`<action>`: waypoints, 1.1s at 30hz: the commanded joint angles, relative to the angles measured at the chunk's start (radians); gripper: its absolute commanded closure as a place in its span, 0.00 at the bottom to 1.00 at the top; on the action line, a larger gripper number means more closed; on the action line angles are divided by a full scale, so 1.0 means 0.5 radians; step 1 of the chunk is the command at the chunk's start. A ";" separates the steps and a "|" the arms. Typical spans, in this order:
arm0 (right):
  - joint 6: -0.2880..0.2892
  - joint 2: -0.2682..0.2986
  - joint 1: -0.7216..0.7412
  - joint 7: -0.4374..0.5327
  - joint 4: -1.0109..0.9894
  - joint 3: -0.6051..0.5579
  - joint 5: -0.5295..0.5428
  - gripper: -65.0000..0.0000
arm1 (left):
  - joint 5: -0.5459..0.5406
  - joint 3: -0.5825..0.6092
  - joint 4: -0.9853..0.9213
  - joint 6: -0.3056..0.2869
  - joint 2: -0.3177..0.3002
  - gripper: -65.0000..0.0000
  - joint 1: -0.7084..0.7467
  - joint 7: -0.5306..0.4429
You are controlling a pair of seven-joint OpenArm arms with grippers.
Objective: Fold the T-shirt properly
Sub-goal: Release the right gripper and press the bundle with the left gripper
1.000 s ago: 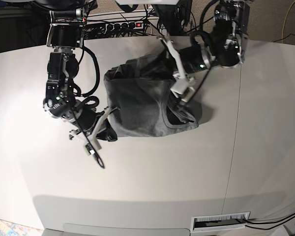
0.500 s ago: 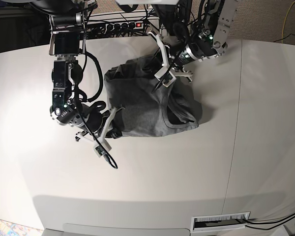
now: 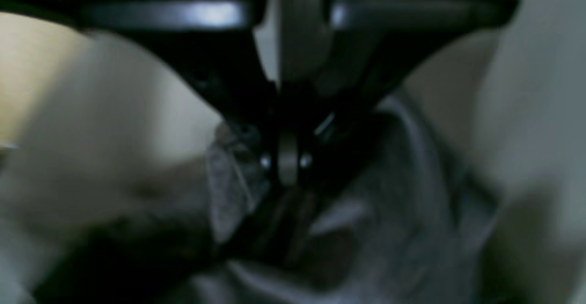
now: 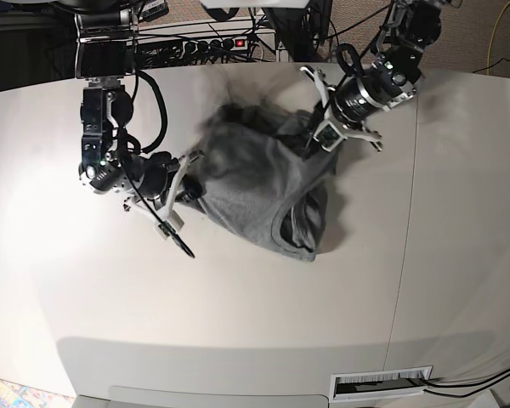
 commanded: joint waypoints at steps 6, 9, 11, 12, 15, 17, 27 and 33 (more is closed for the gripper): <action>0.002 0.015 -0.037 -0.483 0.027 0.005 0.442 1.00 | 0.247 -0.008 -0.021 0.185 -0.046 1.00 -0.098 -0.021; 0.002 0.017 -0.050 -0.612 0.027 0.005 0.587 1.00 | 0.274 -0.008 -0.090 0.186 -0.046 1.00 -0.201 -0.029; 0.002 0.040 -0.063 -0.612 0.027 0.004 0.649 1.00 | 0.322 -0.008 -0.134 0.187 -0.046 1.00 -0.266 -0.036; 0.002 0.053 -0.072 -0.612 0.027 0.005 0.679 1.00 | 0.343 -0.008 -0.159 0.187 -0.047 1.00 -0.298 -0.035; 0.002 0.104 -0.111 -0.612 0.027 0.004 0.744 1.00 | 0.353 -0.008 -0.246 0.192 -0.047 1.00 -0.389 -0.070; 0.002 0.129 -0.146 -0.612 0.027 0.004 0.805 1.00 | 0.353 -0.008 -0.310 0.193 -0.046 1.00 -0.444 -0.127; 0.002 0.172 -0.192 -0.612 0.082 0.005 1.187 1.00 | 0.307 -0.008 -0.381 0.231 -0.041 1.00 -0.619 -0.052; 0.053 0.172 -0.168 -0.612 0.358 0.007 1.296 1.00 | 0.215 -0.008 -0.164 0.231 -0.042 1.00 -0.618 0.230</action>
